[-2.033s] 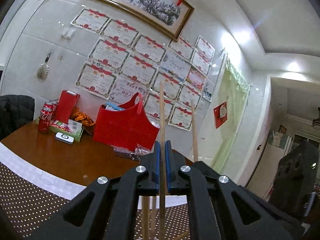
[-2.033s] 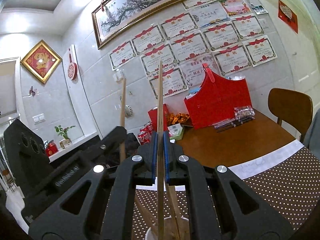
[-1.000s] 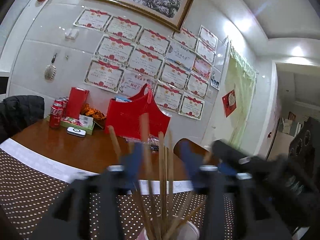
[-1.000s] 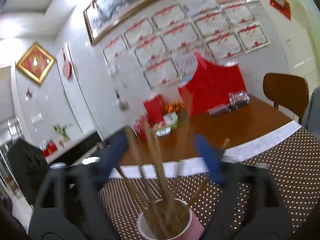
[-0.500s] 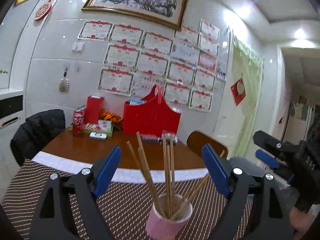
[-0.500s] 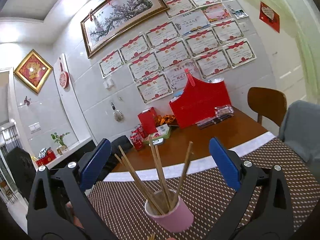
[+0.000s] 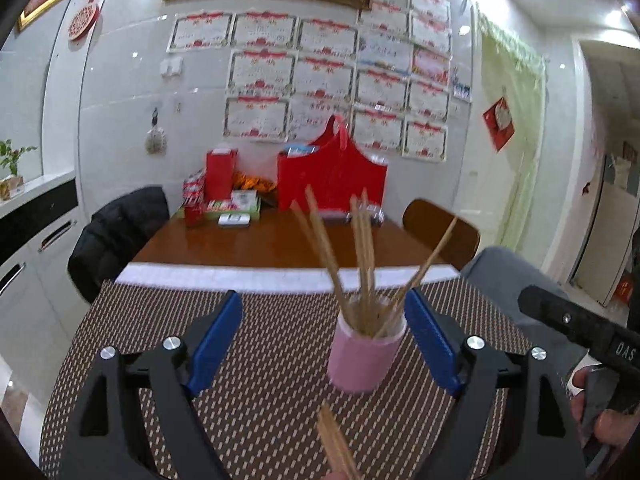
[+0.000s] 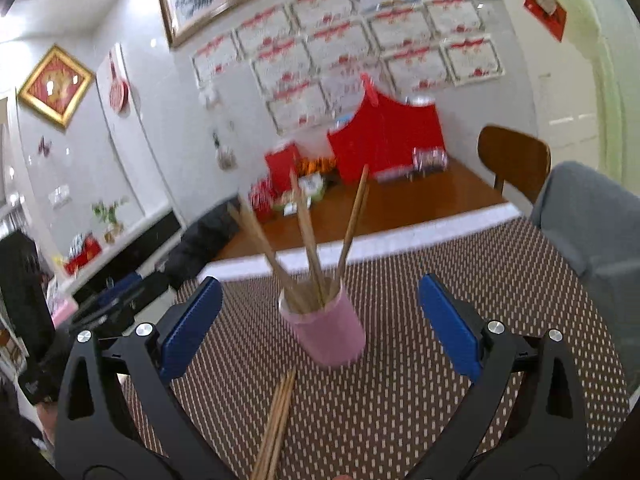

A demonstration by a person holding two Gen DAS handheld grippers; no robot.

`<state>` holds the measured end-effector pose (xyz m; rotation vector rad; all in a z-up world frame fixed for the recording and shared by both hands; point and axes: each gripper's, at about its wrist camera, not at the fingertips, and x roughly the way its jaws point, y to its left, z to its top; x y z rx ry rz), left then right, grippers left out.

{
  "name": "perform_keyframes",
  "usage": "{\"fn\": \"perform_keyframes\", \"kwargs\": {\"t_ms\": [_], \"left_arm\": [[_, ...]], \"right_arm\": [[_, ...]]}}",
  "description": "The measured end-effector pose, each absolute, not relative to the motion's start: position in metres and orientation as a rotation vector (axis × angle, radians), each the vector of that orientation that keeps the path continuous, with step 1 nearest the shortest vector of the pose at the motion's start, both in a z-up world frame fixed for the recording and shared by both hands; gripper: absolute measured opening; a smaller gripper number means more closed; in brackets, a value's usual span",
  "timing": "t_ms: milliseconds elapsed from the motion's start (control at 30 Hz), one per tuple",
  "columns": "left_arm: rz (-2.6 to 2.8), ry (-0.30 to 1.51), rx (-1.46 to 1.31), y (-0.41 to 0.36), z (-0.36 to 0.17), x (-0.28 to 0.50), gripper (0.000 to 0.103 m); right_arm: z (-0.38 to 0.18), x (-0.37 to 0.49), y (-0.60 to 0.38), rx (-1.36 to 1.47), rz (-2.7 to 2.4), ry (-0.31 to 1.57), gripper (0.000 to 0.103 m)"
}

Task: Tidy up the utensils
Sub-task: 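Open both tools and lower them back toward the stick pile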

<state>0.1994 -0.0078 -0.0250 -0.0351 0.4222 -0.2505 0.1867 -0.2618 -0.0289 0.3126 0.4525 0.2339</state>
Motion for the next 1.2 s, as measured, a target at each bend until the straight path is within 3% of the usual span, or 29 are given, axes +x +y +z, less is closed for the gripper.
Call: {"fn": "perform_keyframes", "kwargs": {"t_ms": [433,900,1200], "left_arm": [[-0.216,0.693,-0.014,0.012,-0.109,0.182,0.082],[-0.243,0.918,0.103,-0.007,-0.187,0.177,0.082],[-0.237,0.916,0.111,-0.001,-0.196,0.179,0.083]], "right_arm": [[-0.120,0.171,-0.217,0.171,0.289,0.803,0.097],[-0.149,0.168,-0.233,0.188,0.253,0.879,0.097],[-0.158,0.174,-0.233,0.177,0.259,0.909,0.097]]}}
